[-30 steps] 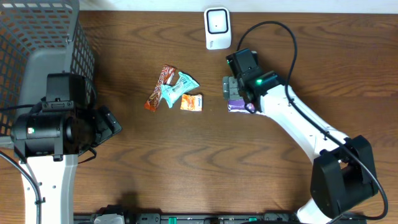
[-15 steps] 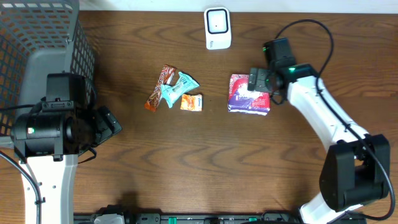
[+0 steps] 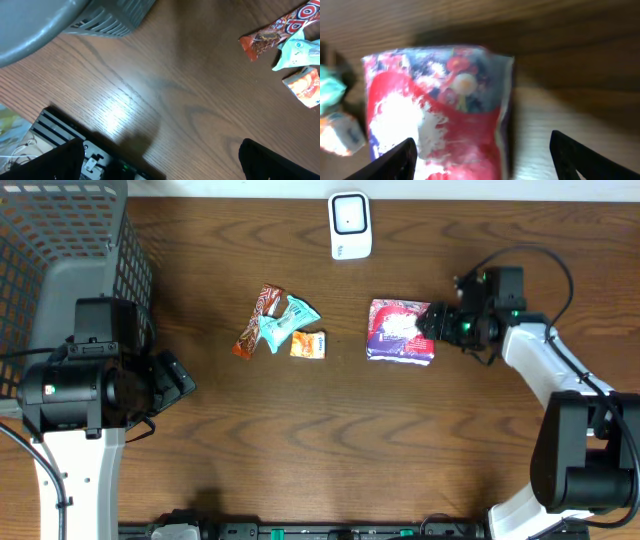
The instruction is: Scan the item barcode
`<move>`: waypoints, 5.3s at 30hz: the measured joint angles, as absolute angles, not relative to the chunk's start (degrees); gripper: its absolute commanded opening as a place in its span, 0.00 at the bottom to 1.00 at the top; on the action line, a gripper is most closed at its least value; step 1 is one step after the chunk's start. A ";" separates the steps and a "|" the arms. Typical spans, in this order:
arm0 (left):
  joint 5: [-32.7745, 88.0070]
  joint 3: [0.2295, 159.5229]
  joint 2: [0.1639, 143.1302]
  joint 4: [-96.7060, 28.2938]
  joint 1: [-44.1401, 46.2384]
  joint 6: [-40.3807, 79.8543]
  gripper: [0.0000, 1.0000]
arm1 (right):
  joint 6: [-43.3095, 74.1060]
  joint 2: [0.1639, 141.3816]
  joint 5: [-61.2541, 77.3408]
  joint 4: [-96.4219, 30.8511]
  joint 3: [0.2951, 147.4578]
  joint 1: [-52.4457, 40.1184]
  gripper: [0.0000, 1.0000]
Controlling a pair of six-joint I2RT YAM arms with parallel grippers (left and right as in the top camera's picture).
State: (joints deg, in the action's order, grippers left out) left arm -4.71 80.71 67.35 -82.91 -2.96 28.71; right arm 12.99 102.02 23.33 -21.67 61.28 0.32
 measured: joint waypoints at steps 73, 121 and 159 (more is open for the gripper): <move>-4.71 80.66 67.35 -82.91 -2.96 28.71 0.98 | 15.35 99.18 -36.60 -53.60 75.79 -19.05 0.01; -4.71 80.62 67.35 -82.91 -2.96 28.71 0.98 | 17.43 108.36 -7.33 -31.07 79.59 -35.48 0.99; -4.71 80.62 67.35 -82.91 -2.96 28.71 0.98 | 17.63 108.38 7.03 -42.39 81.76 -13.80 0.96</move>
